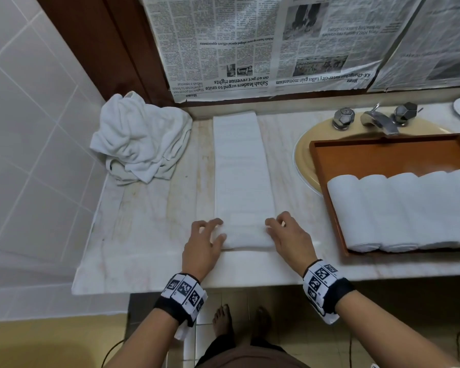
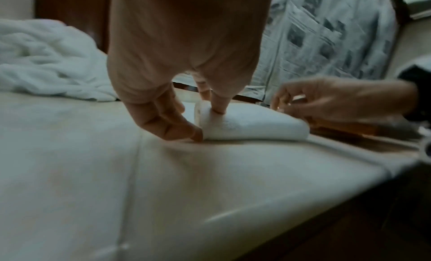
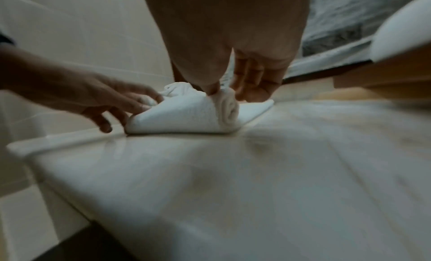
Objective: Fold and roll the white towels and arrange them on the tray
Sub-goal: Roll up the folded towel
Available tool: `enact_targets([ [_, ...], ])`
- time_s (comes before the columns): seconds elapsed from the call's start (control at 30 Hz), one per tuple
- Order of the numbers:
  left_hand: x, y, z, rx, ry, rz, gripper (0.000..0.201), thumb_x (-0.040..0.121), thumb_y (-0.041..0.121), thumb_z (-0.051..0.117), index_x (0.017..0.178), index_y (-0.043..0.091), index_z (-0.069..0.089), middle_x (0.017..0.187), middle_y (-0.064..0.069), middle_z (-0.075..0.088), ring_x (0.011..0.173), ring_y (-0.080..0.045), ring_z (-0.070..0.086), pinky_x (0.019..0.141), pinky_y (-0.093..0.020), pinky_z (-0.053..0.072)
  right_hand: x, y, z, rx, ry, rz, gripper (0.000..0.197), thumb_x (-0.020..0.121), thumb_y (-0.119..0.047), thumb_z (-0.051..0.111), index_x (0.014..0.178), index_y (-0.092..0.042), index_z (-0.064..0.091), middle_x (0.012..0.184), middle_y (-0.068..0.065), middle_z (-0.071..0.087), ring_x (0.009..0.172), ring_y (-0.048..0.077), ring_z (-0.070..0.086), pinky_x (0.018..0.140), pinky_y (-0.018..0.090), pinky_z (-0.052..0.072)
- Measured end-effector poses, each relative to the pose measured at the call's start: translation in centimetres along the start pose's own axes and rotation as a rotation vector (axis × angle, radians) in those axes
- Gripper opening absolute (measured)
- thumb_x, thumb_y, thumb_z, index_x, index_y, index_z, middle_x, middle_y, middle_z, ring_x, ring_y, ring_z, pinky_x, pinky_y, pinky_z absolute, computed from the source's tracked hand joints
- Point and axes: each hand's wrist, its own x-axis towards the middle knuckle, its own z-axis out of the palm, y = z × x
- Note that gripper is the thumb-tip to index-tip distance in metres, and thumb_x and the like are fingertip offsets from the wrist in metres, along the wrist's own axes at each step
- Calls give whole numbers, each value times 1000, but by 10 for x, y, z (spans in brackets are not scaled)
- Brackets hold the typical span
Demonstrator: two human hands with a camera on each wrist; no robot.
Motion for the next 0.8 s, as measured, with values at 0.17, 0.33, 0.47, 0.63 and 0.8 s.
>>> enact_targets([
  [0.17,7,6,-4,163,-99,19,36,104,39,39,136,34,55,135,7,53,117,-19,56,91,-35,47,-1,-4,-1,-171,-59,-184,26,80,-34,66,97,-14,66,96,3,58,80,24,56,54,30,42],
  [0.33,18,14,-1,145,-51,21,29,102,31,46,124,23,62,131,1,47,110,-21,55,80,-31,46,8,-3,-1,-68,-198,-91,37,85,-30,67,116,-11,64,114,3,58,108,26,52,79,39,52],
  [0.47,13,11,1,206,-10,207,32,100,42,50,129,31,58,131,10,47,115,-17,46,77,-29,47,19,-1,-7,40,-276,-24,40,93,-34,59,128,-14,59,121,0,55,116,20,45,91,32,43],
  [0.63,3,-1,0,370,-109,250,62,88,74,47,138,38,49,133,13,48,119,-14,45,88,-33,48,19,1,-10,88,-342,13,43,96,-37,56,133,-14,55,126,4,57,116,21,47,94,26,34],
  [0.8,11,-2,-9,-75,-179,74,46,88,60,63,126,35,63,118,12,65,109,-9,60,93,-31,50,8,9,-9,328,-309,155,37,95,-49,56,121,-26,44,93,6,67,76,18,61,73,29,48],
])
